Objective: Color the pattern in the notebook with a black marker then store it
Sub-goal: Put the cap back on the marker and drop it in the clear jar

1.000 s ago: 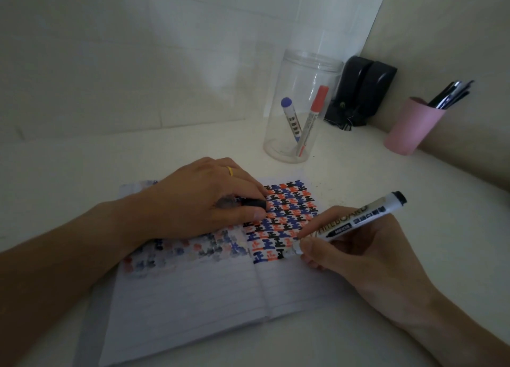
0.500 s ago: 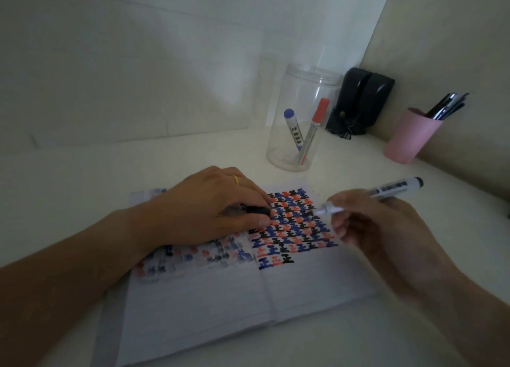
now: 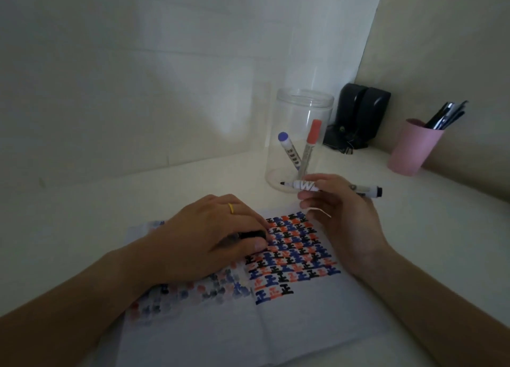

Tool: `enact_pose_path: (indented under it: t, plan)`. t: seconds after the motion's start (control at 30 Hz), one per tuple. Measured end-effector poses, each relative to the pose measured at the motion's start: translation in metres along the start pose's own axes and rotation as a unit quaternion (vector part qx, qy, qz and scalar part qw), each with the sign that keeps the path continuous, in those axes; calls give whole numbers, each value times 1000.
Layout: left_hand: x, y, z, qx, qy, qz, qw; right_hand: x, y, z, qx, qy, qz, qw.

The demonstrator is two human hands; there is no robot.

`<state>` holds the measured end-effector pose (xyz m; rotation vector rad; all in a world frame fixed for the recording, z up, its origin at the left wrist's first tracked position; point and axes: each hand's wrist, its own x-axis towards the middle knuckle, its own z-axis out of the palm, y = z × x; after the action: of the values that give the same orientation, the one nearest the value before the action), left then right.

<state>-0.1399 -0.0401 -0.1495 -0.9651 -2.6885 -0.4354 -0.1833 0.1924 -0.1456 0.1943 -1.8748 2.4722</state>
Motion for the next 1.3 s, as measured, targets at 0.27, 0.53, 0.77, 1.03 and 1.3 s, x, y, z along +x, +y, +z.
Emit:
enact_pose_path:
  t: [0.27,0.53,0.77,1.03,1.3]
  plan:
    - [-3,-2,-2,-125,202,-167,957,4,-1,-4,35,16,-1,999]
    - [-3,-12,-1,-25,164,-166,972,0,-6,-4,49,-36,2,998]
    - [-5,-11,-4,-4,143,-141,980,-8,-9,4,3,-72,-36,997]
    - [-3,-7,-6,-16,151,-112,982,-10,-9,6,-36,-95,-34,994]
    - [-7,5,-18,-158,254,-148,943,-11,-15,-1,-1,-143,-2,990]
